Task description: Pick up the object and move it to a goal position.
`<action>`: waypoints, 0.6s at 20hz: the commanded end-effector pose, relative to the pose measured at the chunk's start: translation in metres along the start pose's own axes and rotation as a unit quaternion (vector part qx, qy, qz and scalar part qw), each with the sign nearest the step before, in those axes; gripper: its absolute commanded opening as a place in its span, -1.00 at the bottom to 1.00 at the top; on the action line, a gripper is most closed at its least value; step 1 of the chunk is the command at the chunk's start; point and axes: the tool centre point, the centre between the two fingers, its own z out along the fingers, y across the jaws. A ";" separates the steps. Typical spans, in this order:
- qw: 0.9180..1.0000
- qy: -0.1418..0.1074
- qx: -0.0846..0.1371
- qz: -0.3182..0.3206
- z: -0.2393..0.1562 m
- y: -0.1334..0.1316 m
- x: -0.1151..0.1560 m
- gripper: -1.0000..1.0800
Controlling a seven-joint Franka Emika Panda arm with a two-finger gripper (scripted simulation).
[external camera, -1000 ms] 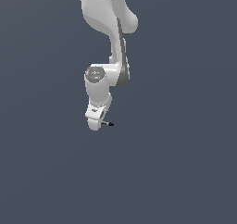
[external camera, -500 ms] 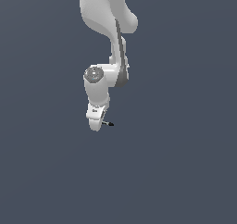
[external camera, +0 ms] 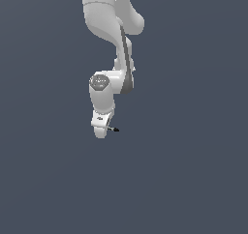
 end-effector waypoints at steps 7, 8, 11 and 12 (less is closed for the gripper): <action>1.000 0.000 0.001 -0.001 0.031 0.000 0.000 0.92; 1.000 0.000 0.000 -0.002 0.032 0.000 0.000 0.92; 1.000 0.000 0.000 -0.002 0.032 0.000 0.000 -1.00; 1.000 0.000 0.000 -0.002 0.032 0.000 0.000 -1.00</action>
